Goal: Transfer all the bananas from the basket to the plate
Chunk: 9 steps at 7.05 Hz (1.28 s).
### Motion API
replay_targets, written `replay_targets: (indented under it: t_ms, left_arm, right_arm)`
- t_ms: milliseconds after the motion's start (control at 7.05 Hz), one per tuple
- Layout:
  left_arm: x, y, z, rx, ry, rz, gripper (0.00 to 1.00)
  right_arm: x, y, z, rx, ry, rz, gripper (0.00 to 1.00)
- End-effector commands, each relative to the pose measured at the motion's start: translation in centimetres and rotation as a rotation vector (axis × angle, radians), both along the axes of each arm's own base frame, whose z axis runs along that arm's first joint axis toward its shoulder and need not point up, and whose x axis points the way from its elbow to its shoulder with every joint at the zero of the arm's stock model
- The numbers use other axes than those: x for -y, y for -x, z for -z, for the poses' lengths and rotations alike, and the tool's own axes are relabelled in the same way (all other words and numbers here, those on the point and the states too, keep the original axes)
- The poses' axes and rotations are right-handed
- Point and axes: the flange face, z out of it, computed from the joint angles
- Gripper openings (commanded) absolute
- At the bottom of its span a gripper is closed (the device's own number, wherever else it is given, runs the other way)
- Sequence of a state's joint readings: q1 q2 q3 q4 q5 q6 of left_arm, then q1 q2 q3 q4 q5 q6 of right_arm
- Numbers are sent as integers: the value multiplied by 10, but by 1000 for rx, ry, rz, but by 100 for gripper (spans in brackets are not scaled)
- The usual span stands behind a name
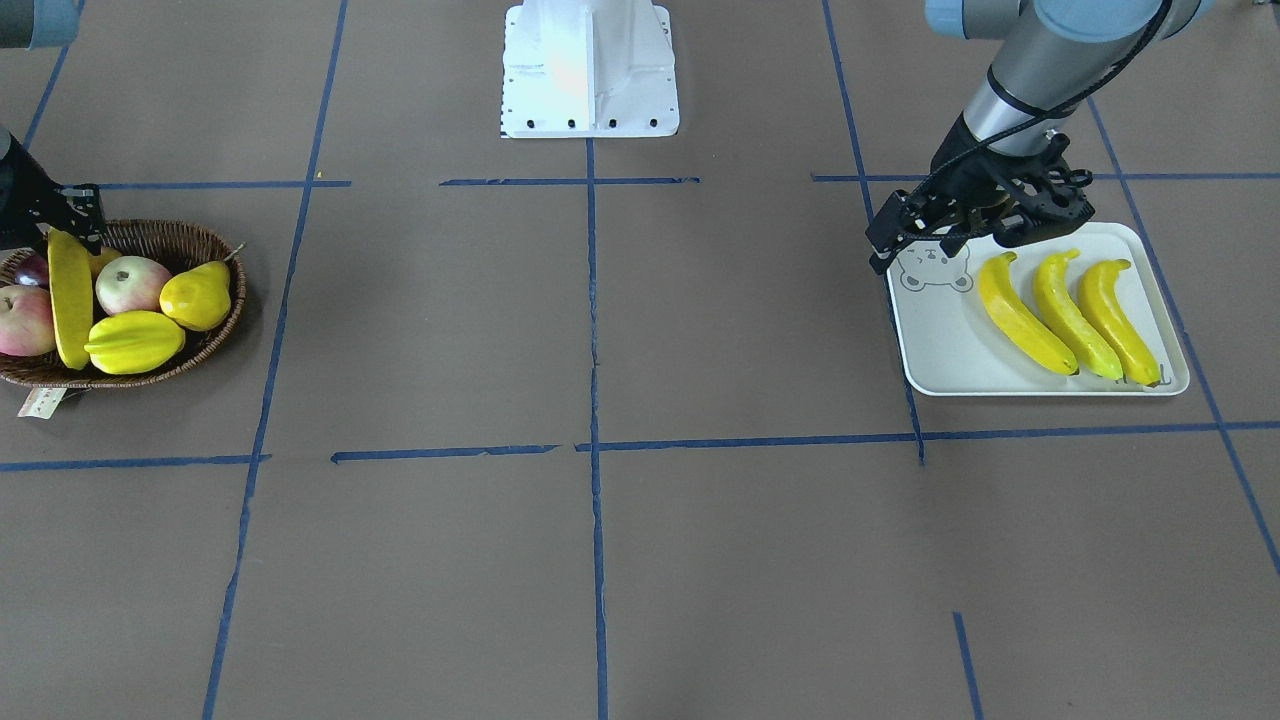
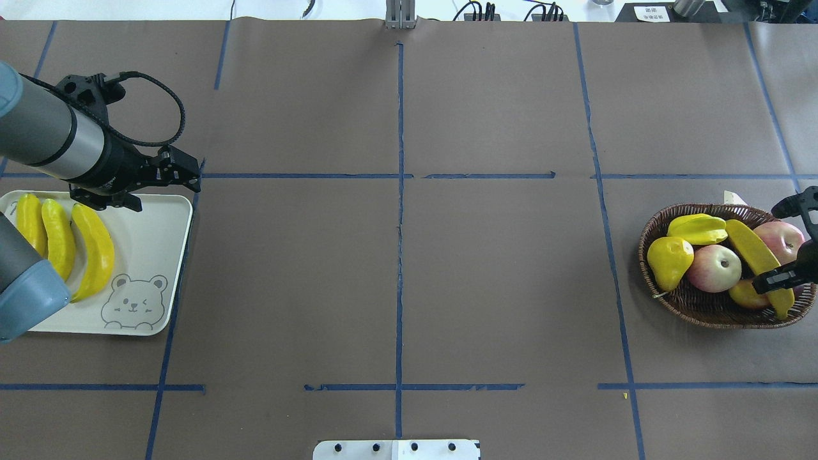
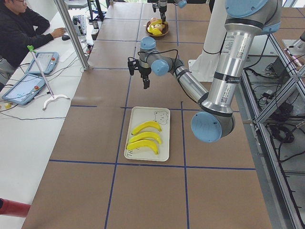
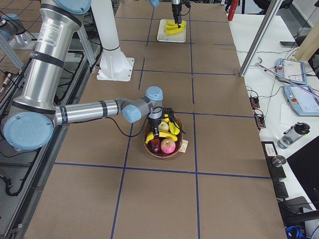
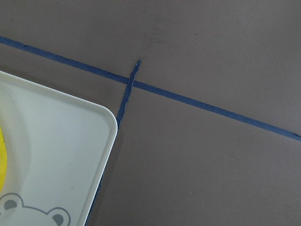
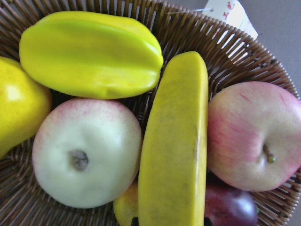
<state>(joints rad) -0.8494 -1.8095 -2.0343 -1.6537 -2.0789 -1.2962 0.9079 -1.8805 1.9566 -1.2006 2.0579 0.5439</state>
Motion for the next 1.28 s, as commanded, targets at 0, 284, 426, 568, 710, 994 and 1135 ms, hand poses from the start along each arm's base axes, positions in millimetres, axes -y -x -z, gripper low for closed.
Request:
replay_targets:
  t_ms: [0, 284, 426, 568, 710, 994, 1135]
  left_arm:
    - [-2, -3, 0, -2, 4, -2, 100]
    - [-8, -20, 16, -27, 25, 3, 100]
    - [-10, -27, 22, -34, 29, 4, 100]
    - [-10, -28, 23, -35, 28, 2, 100]
    - [-9, -29, 24, -38, 30, 1, 100]
    - [-4, -40, 64, -111, 35, 34, 100]
    - [-13, -54, 83, -179, 31, 36, 100]
  right_arm:
    - [15, -42, 3, 6, -26, -66, 0]
    - [24, -120, 10, 42, -102, -107, 0]
    - [28, -128, 25, 127, -96, -114, 0]
    - [37, -125, 43, 213, -91, -101, 0]
    - [50, -116, 68, 313, -97, -65, 0]
    - [89, -92, 139, 536, 26, -82, 1]
    - [117, -79, 180, 617, 57, -60, 1]
